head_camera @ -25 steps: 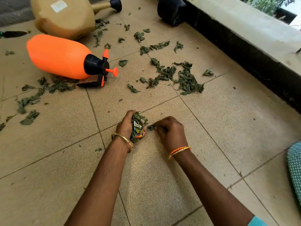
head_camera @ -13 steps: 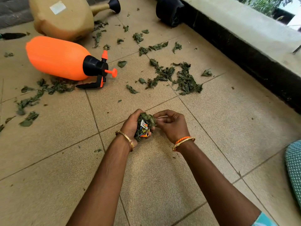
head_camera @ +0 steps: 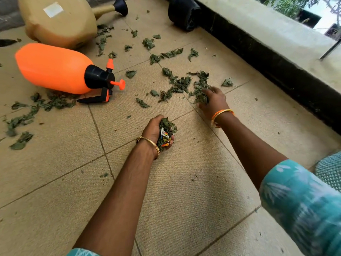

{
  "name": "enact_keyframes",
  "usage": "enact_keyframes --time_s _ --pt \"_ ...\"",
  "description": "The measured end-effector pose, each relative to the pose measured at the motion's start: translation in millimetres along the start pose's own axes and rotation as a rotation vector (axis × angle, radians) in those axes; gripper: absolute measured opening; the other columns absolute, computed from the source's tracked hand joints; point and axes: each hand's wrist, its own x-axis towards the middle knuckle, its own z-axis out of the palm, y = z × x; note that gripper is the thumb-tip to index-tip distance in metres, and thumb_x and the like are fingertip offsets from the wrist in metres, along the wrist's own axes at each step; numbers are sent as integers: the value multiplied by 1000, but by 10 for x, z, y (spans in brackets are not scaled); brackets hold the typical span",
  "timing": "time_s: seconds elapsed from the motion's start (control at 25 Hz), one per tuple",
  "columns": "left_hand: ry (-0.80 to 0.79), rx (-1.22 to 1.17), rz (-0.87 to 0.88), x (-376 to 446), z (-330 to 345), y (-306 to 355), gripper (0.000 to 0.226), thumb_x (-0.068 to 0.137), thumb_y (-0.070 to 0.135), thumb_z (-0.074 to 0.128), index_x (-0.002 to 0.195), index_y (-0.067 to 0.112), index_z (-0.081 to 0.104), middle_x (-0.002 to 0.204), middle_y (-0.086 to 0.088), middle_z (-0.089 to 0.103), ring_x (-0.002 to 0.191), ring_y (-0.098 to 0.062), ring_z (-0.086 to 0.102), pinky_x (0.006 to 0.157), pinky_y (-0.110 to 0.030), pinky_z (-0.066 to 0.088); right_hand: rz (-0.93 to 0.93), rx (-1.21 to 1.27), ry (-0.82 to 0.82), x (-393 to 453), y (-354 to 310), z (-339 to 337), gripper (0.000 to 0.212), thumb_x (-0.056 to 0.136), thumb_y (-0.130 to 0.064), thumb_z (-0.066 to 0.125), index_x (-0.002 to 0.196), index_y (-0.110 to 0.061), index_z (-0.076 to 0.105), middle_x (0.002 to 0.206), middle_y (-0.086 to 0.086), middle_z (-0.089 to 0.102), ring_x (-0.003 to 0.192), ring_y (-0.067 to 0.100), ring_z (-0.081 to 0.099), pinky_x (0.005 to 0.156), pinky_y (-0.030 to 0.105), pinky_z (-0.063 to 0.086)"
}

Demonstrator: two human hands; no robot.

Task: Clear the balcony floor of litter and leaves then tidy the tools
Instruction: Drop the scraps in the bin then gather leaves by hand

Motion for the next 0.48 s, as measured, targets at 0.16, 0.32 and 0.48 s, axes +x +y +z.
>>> enact_keyframes --time_s 0.16,0.32,0.48 --pt "-30 -101 -39 -9 23 -69 40 95 39 42 66 12 47 42 2 54 42 -18 62 34 -11 38 -119 -83 176 -109 106 175 28 92 -2 48 115 -2 64 122 18 59 115 33 50 96 41 45" --pt "-52 -69 -6 -6 31 -89 43 97 39 39 68 10 48 42 -1 55 39 -13 60 33 -11 39 -59 200 347 -184 130 27 29 83 8 54 102 -4 71 101 13 70 96 25 63 85 28 49" --pt "-127 -47 15 -16 74 -63 59 99 38 35 55 7 60 48 -4 57 34 -10 51 33 -11 38 67 642 345 -562 3 -164 22 83 3 63 102 -9 66 95 0 65 81 11 65 68 20 57"
